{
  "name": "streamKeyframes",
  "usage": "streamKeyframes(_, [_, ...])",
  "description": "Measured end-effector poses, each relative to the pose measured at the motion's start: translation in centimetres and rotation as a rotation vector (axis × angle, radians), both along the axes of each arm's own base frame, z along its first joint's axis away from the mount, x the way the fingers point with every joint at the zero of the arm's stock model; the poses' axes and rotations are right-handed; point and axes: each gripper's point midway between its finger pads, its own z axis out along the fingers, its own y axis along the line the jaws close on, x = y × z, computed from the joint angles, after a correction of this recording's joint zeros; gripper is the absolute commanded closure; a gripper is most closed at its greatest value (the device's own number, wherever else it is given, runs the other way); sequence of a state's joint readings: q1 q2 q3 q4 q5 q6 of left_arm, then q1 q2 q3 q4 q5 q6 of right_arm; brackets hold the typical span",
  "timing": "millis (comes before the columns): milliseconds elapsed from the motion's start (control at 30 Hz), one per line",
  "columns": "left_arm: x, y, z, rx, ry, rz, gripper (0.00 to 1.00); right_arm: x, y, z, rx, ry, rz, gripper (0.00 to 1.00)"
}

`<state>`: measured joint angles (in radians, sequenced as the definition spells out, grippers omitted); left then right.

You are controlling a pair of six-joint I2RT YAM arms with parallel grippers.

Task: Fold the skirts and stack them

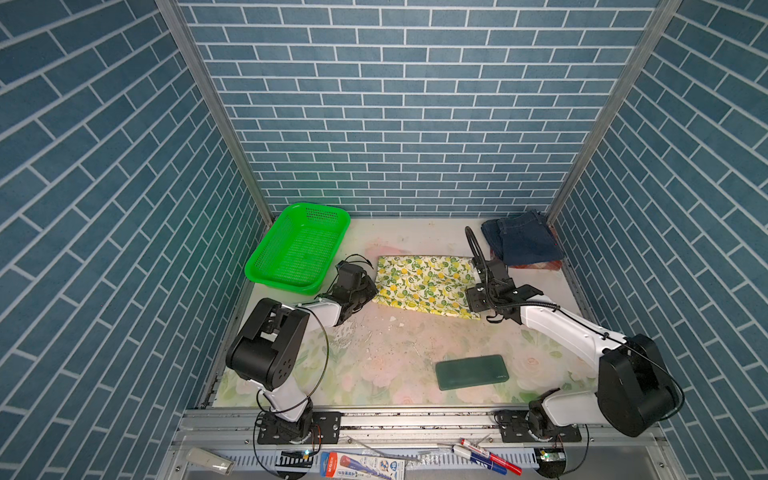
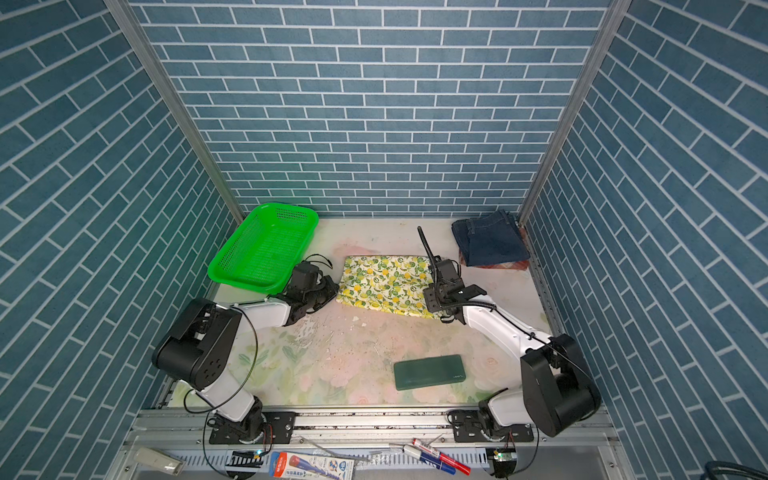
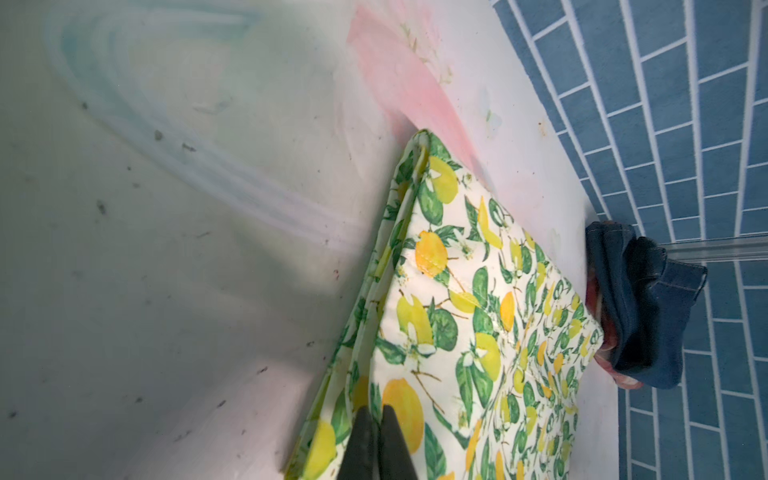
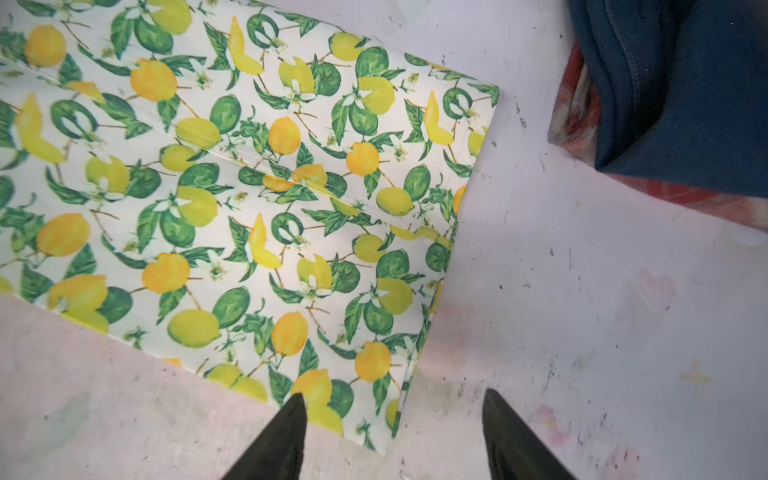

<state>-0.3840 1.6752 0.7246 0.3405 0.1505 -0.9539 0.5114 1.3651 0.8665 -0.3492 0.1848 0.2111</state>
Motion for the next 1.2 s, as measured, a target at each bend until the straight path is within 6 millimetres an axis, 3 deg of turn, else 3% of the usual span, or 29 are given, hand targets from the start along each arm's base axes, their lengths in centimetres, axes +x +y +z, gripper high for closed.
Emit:
streamKeyframes(133, [-0.5, 0.3, -0.6, 0.010, 0.005, 0.004, 0.57, -1.0, 0.0, 0.0, 0.070, 0.046, -0.069, 0.36])
streamKeyframes(300, [-1.3, 1.2, -1.4, 0.072, 0.030, 0.012, 0.44, -2.4, -0.9, -1.8, 0.129, 0.131, -0.174, 0.42])
streamKeyframes(600, [-1.5, 1.6, -0.6, 0.183, 0.011, -0.019, 0.44, -3.1, -3.9, -5.1, 0.285, 0.262, -0.391, 0.50])
streamKeyframes(867, [-0.9, 0.2, -0.4, 0.243, -0.002, -0.086, 0.42, -1.8, -3.0, -6.0, 0.404, 0.300, -0.425, 0.51])
streamKeyframes(1200, [-1.0, -0.6, -2.4, 0.331, 0.030, -0.153, 0.45, -0.3, -3.5, -8.3, 0.503, 0.328, -0.502, 0.54])
